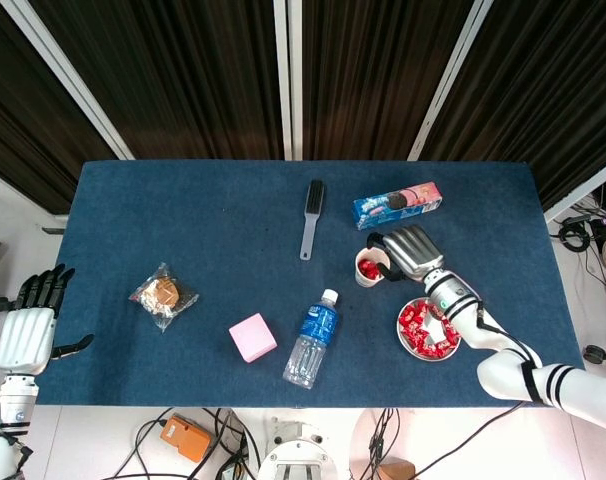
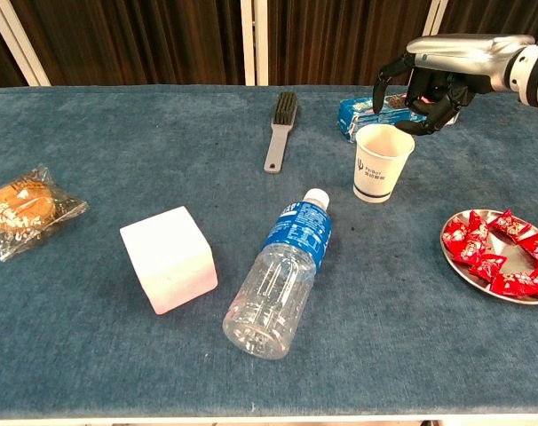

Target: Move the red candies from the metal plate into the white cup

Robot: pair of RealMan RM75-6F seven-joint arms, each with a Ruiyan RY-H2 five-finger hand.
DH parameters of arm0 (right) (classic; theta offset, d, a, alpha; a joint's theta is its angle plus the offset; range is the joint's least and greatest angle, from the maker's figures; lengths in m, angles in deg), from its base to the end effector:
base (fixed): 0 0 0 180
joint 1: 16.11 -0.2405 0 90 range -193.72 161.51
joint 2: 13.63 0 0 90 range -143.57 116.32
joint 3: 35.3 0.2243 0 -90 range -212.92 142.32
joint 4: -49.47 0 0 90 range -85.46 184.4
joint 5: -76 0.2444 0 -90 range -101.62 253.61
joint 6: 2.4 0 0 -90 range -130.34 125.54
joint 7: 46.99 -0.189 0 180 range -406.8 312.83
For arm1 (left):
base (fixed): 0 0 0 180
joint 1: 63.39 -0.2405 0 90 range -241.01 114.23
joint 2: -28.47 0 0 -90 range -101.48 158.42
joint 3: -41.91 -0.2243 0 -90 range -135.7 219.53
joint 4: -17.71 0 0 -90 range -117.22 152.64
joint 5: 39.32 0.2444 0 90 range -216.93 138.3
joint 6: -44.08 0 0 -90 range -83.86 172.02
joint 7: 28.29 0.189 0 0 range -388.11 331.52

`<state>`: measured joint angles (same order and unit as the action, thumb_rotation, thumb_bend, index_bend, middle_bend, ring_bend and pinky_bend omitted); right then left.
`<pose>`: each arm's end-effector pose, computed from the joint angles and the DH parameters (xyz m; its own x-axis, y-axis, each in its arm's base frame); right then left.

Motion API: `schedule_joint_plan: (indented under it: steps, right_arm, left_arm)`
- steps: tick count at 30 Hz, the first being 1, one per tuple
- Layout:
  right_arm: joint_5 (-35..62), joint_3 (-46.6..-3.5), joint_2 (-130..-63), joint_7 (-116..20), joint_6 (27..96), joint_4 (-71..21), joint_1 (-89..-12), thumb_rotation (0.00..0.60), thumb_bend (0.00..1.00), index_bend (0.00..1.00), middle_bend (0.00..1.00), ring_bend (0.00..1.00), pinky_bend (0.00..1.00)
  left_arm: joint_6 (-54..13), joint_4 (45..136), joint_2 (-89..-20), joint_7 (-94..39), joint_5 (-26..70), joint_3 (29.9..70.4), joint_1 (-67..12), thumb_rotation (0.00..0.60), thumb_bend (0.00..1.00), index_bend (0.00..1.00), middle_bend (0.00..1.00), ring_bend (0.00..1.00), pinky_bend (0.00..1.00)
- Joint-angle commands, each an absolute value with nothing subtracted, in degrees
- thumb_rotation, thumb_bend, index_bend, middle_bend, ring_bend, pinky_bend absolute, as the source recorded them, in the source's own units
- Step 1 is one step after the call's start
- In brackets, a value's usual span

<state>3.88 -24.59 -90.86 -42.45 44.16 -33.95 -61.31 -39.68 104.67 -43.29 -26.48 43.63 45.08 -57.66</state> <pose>-0.1253 -0.4051 -0.0193 0.4717 -0.2749 0.8379 -0.8356 -0.4427 0.3252 -0.3056 0.2324 0.0824 0.3826 0.0186 0.9237 0.9232 0.0317 -0.3830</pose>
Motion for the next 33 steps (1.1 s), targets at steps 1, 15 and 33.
schedule_joint_plan:
  steps: [1, 15, 33]
  right_arm:
    - [2.03, -25.02, -89.43, -43.58, 46.72, -35.38, -59.93, 0.6, 0.57, 0.45, 0.94, 1.0, 1.0]
    - [-8.16, -37.26, -83.74, -35.93, 60.24, -38.57, -46.4, 0.6, 0.3, 0.5, 0.94, 1.0, 1.0]
    - [-9.01, -37.09, -92.22, -35.78, 53.55, -28.19, -48.59, 0.6, 0.38, 0.52, 0.94, 1.0, 1.0]
  left_arm:
    - [-39.7, 104.6, -43.31, -26.6, 43.63, 45.13, -57.65, 0.6, 0.0, 0.01, 0.0, 0.0, 0.0]
    - [-39.86, 104.12, -43.8, -27.11, 44.21, 45.0, -57.59, 0.6, 0.0, 0.01, 0.0, 0.0, 0.0]
    - [-41.27, 105.22, -42.94, -26.54, 44.17, 44.8, -58.65, 0.6, 0.0, 0.01, 0.0, 0.0, 0.0]
